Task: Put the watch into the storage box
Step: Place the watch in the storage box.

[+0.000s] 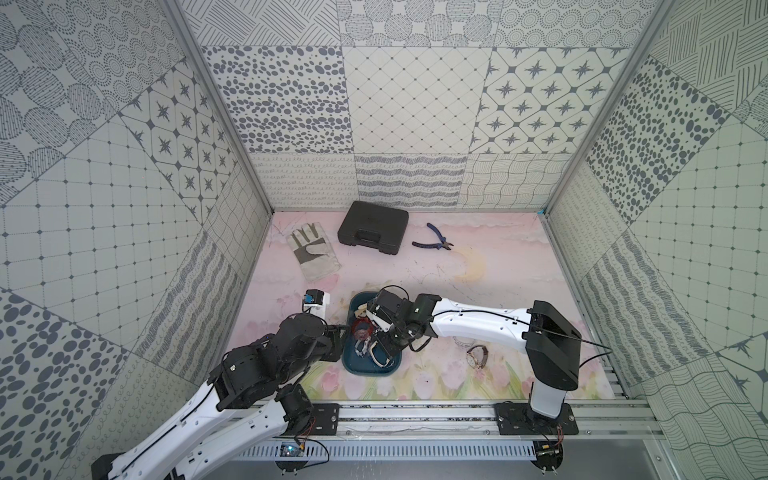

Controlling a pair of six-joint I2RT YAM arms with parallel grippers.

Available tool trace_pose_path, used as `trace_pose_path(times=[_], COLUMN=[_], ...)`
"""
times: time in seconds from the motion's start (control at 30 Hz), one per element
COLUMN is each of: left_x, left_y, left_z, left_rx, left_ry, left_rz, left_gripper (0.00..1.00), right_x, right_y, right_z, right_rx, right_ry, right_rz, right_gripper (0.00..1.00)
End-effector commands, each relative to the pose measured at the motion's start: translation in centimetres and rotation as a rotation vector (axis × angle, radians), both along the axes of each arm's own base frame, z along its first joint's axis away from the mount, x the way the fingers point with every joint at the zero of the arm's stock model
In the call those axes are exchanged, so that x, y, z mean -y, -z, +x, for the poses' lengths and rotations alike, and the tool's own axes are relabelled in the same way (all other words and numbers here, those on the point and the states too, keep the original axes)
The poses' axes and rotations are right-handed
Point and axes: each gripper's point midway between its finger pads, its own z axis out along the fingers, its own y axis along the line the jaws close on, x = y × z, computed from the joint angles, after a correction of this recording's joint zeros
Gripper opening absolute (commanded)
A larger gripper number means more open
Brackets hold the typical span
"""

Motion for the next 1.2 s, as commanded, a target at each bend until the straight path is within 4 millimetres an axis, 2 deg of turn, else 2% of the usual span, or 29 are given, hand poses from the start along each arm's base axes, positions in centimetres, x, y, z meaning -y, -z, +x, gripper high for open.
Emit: trace_pose_path(times=[0.0,0.3,0.43,0.77,1.17], left_x=[-0.2,-0.1,-0.1,0.1,0.6], left_y=[-0.2,0.1,0.2,0.3,0.5], left_z=[0.2,0.1,0.2,0.2,0.4], left_rx=[0.016,0.016,0.017,0.016,0.009], left_ry=[-0.002,0.001,0.002,0.007,0.017], left_rz=[0.01,0.011,0.012,0.012,0.01], left_gripper=[0.39,0.39,0.39,0.39,0.4], right_x=[0.0,-0.1,-0.1,-0.6,0.5], right_y=[0.9,1.5,1.6,-0.4,-3.4], right_z=[-0.3,-1.0,-1.1,-0.5,0.1], right_rx=[0.003,0.004,0.001,0.038,0.08], right_ry=[-0.017,-0.031,-0.035,-0.026,0.011], right_rz=[-0.041,-0.065,-0.069,-0.018,0.063], right_gripper=[0.0,0.07,0.16,0.32,0.37])
